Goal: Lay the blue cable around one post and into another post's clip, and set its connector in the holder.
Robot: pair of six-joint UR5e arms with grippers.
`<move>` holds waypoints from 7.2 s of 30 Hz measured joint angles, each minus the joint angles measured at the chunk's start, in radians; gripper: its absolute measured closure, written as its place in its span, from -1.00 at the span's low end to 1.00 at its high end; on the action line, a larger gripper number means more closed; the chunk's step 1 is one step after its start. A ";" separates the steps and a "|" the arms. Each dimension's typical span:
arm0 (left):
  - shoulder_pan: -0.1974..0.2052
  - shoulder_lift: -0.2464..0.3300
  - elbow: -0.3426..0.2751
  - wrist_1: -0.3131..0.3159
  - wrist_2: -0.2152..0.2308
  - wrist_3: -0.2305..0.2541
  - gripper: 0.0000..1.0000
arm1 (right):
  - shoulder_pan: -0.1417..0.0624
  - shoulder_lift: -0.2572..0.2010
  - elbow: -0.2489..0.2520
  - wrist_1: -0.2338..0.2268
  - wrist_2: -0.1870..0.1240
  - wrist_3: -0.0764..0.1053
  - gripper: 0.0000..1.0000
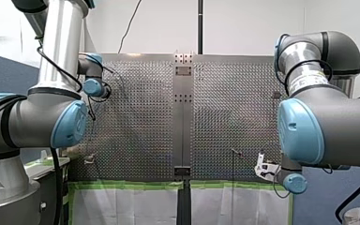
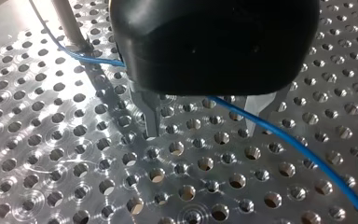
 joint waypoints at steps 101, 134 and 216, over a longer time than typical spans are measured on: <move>0.044 0.534 -0.011 -0.590 -0.014 0.154 -0.75 | 0.027 -0.054 0.007 0.012 -0.123 -0.004 1.00; -0.014 0.547 -0.015 -0.699 0.002 0.159 -0.75 | 0.040 -0.069 0.008 0.052 -0.130 -0.045 1.00; -0.634 0.250 -0.308 -0.168 -0.240 0.112 -0.75 | 0.137 -0.270 0.084 0.178 -0.015 -0.047 1.00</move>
